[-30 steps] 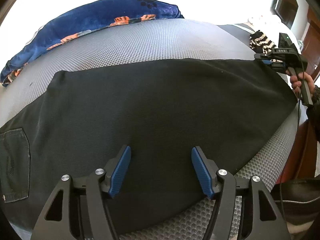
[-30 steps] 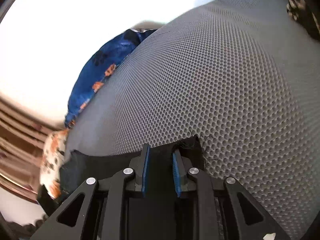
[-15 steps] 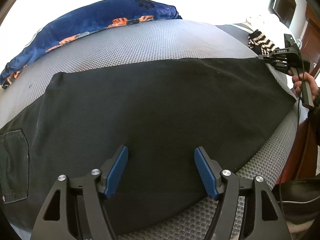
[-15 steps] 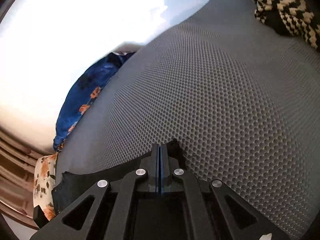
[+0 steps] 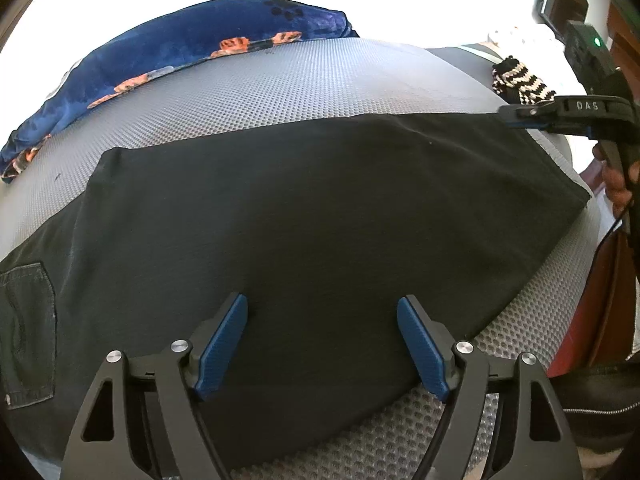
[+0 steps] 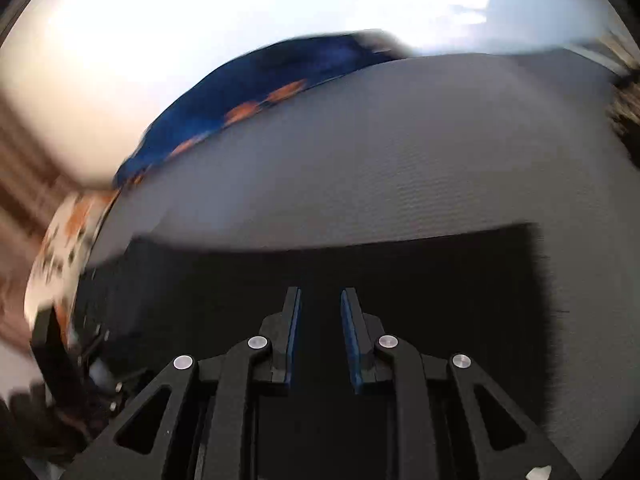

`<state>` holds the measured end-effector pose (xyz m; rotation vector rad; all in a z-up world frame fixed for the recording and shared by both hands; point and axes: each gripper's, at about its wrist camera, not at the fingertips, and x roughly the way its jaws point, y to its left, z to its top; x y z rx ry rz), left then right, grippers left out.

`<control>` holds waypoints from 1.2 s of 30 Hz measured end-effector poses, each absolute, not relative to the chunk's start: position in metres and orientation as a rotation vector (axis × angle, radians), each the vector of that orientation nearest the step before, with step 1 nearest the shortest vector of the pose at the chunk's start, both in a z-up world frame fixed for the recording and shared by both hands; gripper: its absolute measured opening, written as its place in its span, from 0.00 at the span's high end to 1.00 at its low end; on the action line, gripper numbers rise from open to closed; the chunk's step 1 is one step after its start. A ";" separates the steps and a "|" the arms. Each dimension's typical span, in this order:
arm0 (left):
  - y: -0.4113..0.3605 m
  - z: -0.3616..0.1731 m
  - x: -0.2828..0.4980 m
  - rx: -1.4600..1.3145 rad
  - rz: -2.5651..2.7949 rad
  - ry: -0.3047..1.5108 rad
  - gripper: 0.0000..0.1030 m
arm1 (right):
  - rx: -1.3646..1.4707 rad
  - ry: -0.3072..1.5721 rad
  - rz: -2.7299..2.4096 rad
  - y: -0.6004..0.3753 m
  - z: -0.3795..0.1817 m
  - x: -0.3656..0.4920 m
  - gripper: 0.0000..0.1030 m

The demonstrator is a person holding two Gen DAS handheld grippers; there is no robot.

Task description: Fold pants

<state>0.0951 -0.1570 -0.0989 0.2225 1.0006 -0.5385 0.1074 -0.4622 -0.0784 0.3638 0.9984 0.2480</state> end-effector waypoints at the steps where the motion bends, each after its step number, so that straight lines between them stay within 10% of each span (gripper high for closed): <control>1: -0.156 -0.098 0.094 0.217 -0.536 1.002 0.25 | 0.342 1.012 0.269 -0.448 -0.080 0.111 0.80; 11: -0.131 -0.099 0.086 0.174 -0.538 1.001 0.25 | 0.078 1.071 0.266 -0.350 -0.105 0.137 0.83; 22: -0.122 -0.099 0.087 0.153 -0.539 0.986 0.25 | 0.257 1.066 -0.083 -0.483 -0.114 0.116 0.90; 36: -0.084 -0.079 0.095 0.020 -0.442 0.972 0.25 | 0.768 1.028 -0.132 -0.526 -0.091 -0.013 0.62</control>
